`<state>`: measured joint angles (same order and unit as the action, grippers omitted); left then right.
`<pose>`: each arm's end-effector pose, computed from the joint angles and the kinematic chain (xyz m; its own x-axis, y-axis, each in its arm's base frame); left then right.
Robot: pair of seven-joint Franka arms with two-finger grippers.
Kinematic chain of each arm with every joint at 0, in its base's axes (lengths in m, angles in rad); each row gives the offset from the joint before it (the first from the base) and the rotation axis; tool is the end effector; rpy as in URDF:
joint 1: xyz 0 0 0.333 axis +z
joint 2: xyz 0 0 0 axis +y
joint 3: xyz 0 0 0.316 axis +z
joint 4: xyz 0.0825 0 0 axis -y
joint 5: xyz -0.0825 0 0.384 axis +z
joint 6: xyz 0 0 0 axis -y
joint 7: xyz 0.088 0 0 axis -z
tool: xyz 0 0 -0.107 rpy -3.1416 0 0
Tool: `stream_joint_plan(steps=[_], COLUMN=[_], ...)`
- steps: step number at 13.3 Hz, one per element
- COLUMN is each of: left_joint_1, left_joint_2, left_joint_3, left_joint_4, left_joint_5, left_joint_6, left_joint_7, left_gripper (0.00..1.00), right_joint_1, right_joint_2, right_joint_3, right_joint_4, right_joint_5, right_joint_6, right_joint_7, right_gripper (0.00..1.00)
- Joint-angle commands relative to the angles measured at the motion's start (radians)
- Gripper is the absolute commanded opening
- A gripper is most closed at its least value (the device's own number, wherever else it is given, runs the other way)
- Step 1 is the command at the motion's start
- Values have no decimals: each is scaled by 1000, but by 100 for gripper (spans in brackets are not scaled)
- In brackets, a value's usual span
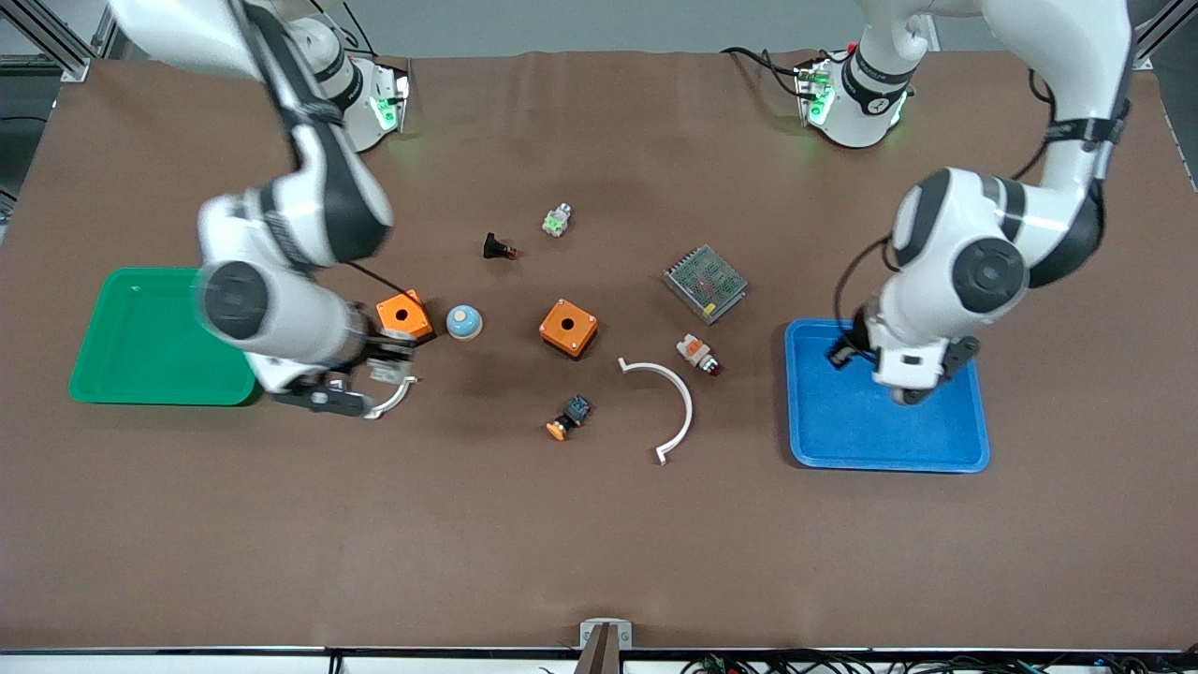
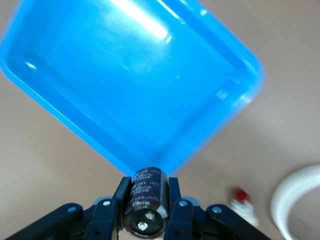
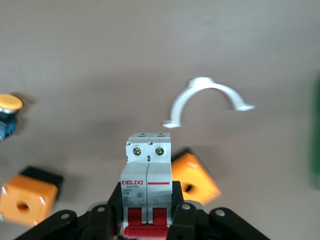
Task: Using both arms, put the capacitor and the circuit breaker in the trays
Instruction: 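Carry the breaker to the green tray while the left gripper carries the capacitor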
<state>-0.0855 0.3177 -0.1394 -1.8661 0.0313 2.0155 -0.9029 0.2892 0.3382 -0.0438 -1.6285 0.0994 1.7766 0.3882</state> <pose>0.5935 -0.1295 0.3354 0.7771 0.6187 -0.1156 0.6077 -0.7853 -0.1178 0.6133 0.1653 0.4105 0.9646 -0.1669 -0.2044 -0.1704 -0.9854 0.0003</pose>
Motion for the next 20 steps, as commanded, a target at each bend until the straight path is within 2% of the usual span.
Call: stream_joint_plan(steps=[1,4,7,10,13,14,15,16,17,18,20], left_joint_1=[88,174,220,220,213,210,207,204,202,204,205], left_joint_2=[82,115,164,175,196,202,211,213,212,202,176], left_joint_3=[-16,-17,-19,-22,-22,-22,-22,-22,-22,-23,-31], left_joint_4=[-22,-120,-145,-134,-110,-99,-87,-81,-81,-79,-70], left_joint_5=[74,76,76,65,65,65,65,65,65,65,67], left_joint_6=[49,208,288,302,333,336,336,336,336,335,333], left_joint_7=[18,100,134,134,134,134,134,134,134,136,137], left_gripper=[0,0,0,1,4,10,25,49,87,100,100], right_joint_1=[-177,-388,-566,-660,-690,-709,-722,-729,-732,-734,-739], right_joint_2=[-76,-70,-33,11,18,21,34,53,61,61,65], right_joint_3=[16,16,16,16,16,18,18,18,18,18,18], right_joint_4=[-24,-27,-62,-141,-273,-307,-320,-324,-339,-370,-412], right_joint_5=[2,-81,-141,-152,-150,-150,-150,-150,-150,-150,-150], right_joint_6=[-106,-109,36,196,344,384,403,411,435,481,569], right_joint_7=[-214,-519,-750,-805,-787,-787,-787,-787,-787,-787,-787], right_gripper=[13,13,13,13,15,14,14,14,14,14,14])
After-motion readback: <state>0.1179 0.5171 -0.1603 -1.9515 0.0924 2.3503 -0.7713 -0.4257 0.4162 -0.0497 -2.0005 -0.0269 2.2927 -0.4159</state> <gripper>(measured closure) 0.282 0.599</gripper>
